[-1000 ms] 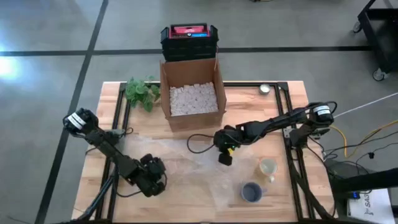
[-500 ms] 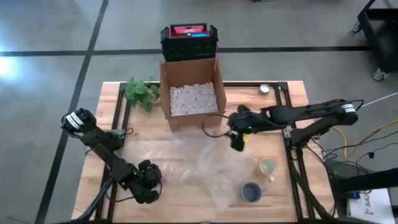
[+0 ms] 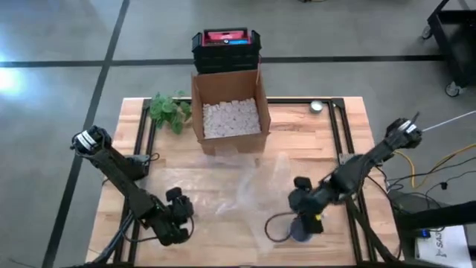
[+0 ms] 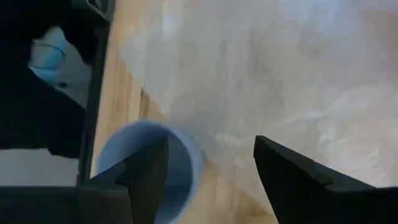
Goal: Wrap mug
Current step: Wrap the blue mug using the left bubble wrap
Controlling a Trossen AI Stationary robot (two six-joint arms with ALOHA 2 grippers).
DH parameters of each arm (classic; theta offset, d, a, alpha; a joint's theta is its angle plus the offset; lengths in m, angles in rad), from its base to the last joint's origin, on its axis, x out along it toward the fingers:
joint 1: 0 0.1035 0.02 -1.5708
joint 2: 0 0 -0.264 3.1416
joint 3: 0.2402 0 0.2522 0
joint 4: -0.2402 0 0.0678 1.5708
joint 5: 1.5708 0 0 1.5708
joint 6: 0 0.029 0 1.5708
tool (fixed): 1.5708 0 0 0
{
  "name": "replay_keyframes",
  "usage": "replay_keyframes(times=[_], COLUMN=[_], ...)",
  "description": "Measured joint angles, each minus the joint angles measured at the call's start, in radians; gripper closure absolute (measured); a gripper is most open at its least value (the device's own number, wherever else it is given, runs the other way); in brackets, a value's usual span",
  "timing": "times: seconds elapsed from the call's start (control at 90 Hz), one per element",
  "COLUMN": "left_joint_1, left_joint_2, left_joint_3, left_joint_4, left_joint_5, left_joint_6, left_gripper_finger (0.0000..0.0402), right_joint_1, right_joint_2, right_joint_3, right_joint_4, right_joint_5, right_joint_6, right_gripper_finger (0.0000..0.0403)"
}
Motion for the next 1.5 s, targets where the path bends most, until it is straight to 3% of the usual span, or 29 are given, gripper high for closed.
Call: replay_keyframes(times=[0.256, 0.522, 0.611, 0.767, 0.922, 1.0, 1.111, 1.267, 1.5], left_joint_1=[0.000, 0.000, 0.000, 0.000, 0.000, 0.000, 0.000, 0.000, -0.001], left_joint_2=[0.000, 0.000, 0.000, 0.000, 0.000, 0.000, -0.001, -0.021, -0.107], left_joint_3=[0.000, 0.000, 0.000, 0.000, 0.000, 0.000, 0.000, 0.002, 0.168], left_joint_4=[0.005, 0.018, 0.020, 0.020, 0.020, 0.019, 0.020, 0.014, -0.214], left_joint_5=[-0.015, -0.018, -0.018, -0.032, -0.044, -0.044, -0.055, -0.057, -0.052], left_joint_6=[0.000, 0.000, 0.004, 0.012, 0.012, 0.012, 0.013, 0.008, 0.013], left_gripper_finger=[0.0402, 0.0402, 0.0402, 0.0402, 0.0402, 0.0402, 0.0402, 0.0402, 0.0402], right_joint_1=[0.026, 0.026, 0.017, 0.006, -0.014, -0.038, -0.077, -0.167, -0.313], right_joint_2=[0.142, 0.225, 0.273, 0.291, 0.241, 0.224, 0.221, 0.282, 0.423], right_joint_3=[0.028, 0.043, 0.045, 0.092, 0.203, 0.281, 0.371, 0.413, 0.428], right_joint_4=[-0.067, -0.097, -0.135, -0.137, -0.200, -0.238, -0.205, 0.026, 0.406], right_joint_5=[-0.081, -0.064, -0.108, -0.185, -0.197, -0.134, 0.035, 0.238, 0.258], right_joint_6=[0.009, 0.009, 0.031, -0.023, -0.051, -0.097, -0.184, -0.350, -0.479], right_gripper_finger=[0.0203, 0.0211, 0.0253, 0.0383, 0.0388, 0.0397, 0.0396, 0.0400, 0.0400])
